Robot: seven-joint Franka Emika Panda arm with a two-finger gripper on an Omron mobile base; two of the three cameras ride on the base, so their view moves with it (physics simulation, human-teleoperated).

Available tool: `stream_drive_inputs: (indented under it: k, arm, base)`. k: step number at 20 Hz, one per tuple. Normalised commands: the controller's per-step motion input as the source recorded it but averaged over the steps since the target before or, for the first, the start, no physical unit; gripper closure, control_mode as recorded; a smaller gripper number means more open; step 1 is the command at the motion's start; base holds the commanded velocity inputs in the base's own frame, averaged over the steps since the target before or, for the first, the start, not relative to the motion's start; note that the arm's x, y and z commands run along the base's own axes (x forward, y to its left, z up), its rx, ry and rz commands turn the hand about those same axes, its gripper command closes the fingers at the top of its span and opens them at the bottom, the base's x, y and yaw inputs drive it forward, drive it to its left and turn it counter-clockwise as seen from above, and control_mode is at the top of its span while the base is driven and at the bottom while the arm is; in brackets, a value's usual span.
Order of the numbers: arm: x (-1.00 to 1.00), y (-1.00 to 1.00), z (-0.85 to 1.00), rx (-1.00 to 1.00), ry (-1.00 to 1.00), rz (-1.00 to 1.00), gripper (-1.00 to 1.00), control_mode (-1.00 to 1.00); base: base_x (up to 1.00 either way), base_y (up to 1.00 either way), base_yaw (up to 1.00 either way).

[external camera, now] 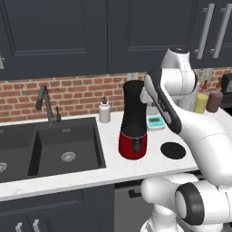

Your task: Close the lid blender by securely placing the lid on top.

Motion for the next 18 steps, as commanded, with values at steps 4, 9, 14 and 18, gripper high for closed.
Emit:
stream_drive_inputs:
  k: [4, 9, 14, 18]
  arm:
    - [-0.17, 0.00, -0.09, 0.00, 0.01, 0.00, -1.00, -1.00]
    - [-0.03, 0.00, -0.18, 0.00, 0.05, 0.00, -1.00, -1.00]
    - [-0.31, -0.38, -0.83, 0.10, 0.03, 0.00, -1.00, -1.00]
    - [-0.58, -0.93, -0.98, 0.13, 0.02, 0.00, -1.00, -1.00]
  base:
    - [0.00, 0.00, 0.00]
    - [0.00, 0.00, 0.00]
    - [0.00, 0.00, 0.00]
    - [0.00, 0.00, 0.00]
